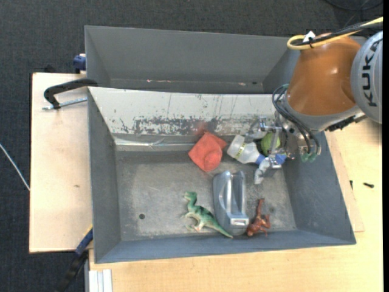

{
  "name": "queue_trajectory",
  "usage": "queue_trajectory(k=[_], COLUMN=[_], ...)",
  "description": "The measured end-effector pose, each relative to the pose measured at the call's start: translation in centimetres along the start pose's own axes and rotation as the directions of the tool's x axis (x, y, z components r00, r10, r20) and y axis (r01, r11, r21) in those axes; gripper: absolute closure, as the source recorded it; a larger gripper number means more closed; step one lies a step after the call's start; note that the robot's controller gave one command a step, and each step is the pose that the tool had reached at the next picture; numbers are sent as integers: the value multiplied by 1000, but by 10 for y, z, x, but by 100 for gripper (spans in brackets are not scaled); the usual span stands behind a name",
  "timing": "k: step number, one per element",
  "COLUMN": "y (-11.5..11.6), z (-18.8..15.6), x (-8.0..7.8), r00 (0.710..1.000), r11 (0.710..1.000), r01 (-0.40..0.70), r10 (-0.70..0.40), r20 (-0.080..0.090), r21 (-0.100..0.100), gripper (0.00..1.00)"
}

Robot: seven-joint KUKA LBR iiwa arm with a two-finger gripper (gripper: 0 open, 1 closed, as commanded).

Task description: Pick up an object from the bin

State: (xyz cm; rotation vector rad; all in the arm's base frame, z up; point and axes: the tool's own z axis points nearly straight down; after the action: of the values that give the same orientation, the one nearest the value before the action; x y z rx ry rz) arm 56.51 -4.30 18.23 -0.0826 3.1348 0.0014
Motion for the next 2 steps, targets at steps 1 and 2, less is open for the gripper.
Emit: queue_trajectory(k=[1, 2], y=[-5, -40], z=[54, 95], x=[23, 22], r00=[999, 981], r11=[999, 981], r01=[52, 193], r10=[-52, -193], r20=[1, -3], r21=[1, -2], gripper=[0, 0])
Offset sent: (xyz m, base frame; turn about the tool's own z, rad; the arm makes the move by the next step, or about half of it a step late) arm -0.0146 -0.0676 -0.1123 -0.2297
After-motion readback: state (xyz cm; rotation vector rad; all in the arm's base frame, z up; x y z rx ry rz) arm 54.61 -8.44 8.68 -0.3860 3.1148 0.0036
